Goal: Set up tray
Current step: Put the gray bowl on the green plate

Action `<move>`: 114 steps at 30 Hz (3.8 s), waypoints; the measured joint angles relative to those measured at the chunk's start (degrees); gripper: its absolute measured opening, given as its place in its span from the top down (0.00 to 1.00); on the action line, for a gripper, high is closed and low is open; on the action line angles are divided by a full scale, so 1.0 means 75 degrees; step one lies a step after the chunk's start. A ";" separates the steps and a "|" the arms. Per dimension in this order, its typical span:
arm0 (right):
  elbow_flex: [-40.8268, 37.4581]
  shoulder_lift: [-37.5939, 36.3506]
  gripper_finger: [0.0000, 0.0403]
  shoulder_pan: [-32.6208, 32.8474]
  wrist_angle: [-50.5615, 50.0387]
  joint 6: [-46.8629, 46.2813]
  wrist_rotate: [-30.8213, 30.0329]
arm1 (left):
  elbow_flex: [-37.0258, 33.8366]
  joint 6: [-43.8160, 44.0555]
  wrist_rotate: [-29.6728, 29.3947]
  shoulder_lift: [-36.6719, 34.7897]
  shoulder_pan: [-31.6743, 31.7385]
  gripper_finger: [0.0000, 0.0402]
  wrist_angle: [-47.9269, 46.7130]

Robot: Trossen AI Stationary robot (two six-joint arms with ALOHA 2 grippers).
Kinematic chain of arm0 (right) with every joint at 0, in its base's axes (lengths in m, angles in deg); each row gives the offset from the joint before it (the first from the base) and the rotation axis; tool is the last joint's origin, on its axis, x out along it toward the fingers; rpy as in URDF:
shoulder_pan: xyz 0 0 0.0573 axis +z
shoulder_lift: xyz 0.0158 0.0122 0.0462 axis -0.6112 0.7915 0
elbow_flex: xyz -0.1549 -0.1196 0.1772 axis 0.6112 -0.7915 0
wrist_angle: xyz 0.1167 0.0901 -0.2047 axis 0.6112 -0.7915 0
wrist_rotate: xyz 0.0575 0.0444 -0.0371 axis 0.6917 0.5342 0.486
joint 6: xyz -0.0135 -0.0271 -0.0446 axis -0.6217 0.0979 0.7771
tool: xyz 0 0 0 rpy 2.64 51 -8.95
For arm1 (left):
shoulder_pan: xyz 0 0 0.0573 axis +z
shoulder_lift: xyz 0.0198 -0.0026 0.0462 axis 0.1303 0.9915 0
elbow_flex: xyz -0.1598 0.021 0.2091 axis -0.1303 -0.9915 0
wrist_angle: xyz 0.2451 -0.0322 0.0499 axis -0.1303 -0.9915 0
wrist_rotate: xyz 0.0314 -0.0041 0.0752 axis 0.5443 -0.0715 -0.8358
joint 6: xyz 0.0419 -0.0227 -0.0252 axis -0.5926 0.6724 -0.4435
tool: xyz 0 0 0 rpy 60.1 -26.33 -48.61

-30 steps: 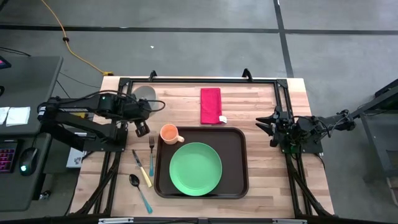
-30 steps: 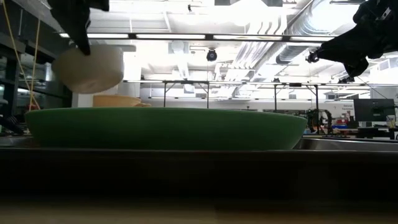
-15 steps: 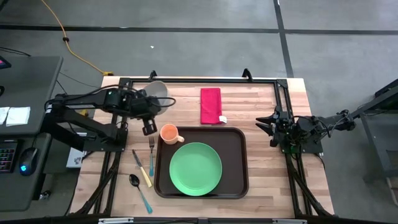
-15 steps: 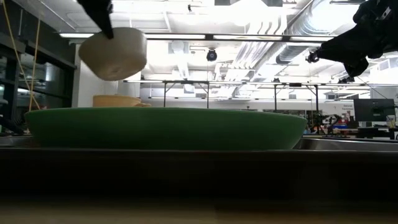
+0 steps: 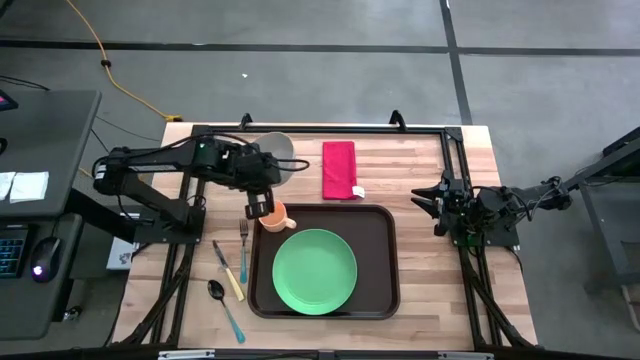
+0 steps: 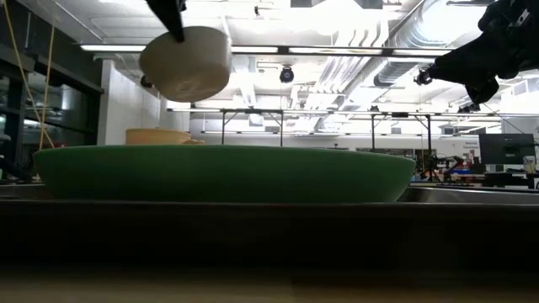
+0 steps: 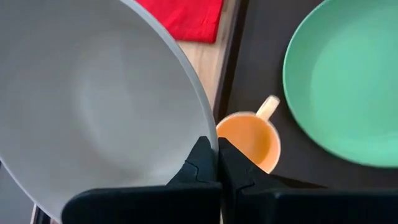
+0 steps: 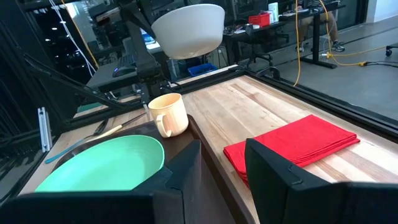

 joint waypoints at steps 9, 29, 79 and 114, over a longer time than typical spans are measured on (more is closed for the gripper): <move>0.0000 0.0000 0.74 -0.0001 0.0003 0.0001 0.0000 | 0.0361 -0.0109 0.0231 0.0320 0.0000 0.96 -0.0002; 0.0000 -0.0001 0.74 0.0001 0.0009 0.0003 -0.0332 | 0.0372 0.0370 0.0387 0.0504 -0.1018 0.96 0.0858; 0.0000 0.0153 0.74 -0.0001 0.0012 0.0003 -0.0198 | 0.3610 0.1394 0.0320 0.3331 -0.2637 0.96 -0.0420; 0.0000 0.0150 0.74 0.0000 -0.0012 0.0006 -0.0160 | 0.3607 0.2025 0.1005 0.3894 -0.3568 0.96 0.0155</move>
